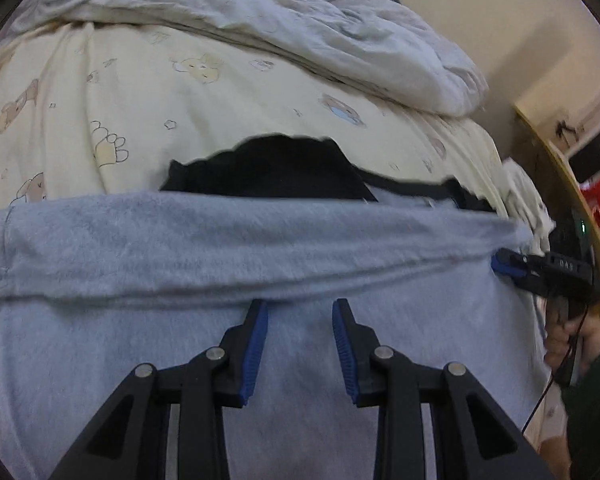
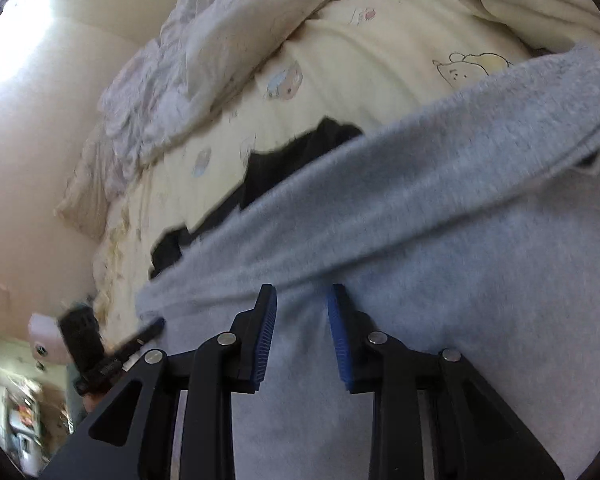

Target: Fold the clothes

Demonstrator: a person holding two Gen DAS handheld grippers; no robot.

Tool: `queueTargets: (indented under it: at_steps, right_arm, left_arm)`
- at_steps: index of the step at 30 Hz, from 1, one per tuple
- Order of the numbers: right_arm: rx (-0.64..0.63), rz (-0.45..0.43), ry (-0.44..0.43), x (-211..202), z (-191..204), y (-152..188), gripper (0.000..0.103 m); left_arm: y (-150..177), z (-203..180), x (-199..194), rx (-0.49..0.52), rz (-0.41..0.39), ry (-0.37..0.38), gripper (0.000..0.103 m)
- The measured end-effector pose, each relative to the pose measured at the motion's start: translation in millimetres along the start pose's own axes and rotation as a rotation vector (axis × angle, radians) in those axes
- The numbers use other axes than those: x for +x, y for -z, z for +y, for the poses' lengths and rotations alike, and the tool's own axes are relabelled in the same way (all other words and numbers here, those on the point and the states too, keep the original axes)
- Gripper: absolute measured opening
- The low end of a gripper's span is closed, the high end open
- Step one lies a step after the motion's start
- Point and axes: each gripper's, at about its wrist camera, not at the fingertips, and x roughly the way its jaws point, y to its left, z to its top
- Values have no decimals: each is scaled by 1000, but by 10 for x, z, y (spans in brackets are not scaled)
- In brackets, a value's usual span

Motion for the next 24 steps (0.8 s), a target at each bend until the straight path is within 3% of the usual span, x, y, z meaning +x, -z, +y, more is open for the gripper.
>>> queueTargets:
  at_steps: [8,16,19,24]
  right_arm:
    - [84,-84,-112,109,55,-381,30]
    - [58,-119,-66,180,187,-880,31]
    - [29,-99,-92,106,300,-810,32]
    - [-18,-3,-173,41,498,-303,32]
  left_arm:
    - [-448,98,-22,-39,-127,-18,35]
    - [-940,279,-3,-41,-214,-102,35]
    - [-890,229,-138,-26,-223,-11,35]
    - [-381,-61,-223,24,-132,132,37]
